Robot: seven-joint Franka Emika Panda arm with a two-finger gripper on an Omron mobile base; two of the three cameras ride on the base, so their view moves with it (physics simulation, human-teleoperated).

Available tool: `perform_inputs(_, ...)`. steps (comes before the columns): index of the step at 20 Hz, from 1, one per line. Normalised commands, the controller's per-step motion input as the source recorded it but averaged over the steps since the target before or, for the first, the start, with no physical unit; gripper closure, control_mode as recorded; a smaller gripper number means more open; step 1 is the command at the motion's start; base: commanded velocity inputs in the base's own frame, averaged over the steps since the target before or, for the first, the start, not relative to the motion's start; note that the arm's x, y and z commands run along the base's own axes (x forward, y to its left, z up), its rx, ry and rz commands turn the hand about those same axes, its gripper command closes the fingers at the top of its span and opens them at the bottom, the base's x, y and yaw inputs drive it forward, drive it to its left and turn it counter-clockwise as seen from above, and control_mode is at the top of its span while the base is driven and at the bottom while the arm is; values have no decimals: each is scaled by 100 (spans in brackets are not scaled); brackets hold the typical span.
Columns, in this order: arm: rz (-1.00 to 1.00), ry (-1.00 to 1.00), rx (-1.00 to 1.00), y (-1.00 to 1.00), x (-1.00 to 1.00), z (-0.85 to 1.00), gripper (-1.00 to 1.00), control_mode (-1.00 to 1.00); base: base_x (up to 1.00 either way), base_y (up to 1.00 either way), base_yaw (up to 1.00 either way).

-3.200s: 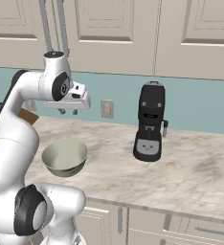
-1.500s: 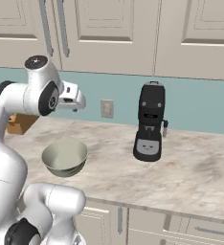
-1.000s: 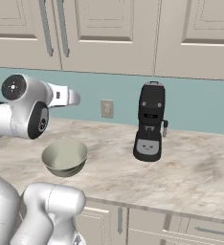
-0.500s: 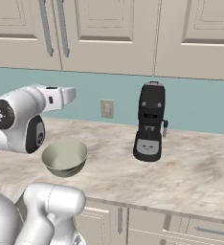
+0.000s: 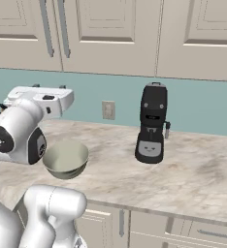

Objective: Open the cabinet. Pick the tangerine and orange from the cabinet and place them into the bowl. Then close the cabinet.

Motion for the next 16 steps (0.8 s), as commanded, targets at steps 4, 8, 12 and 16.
perform_inputs(4, 0, -2, 0, 0, 0, 2, -100, -100, 0, 0, 0)
perform_inputs(8, 0, -7, 0, 1, 0, 27, -100, -100, 0, 0, 0)
perform_inputs(12, 0, -17, 0, 1, 0, 52, -100, -100, 0, 0, 0)
perform_inputs(16, 0, -16, 0, 0, 0, 51, -100, -100, 0, 0, 0)
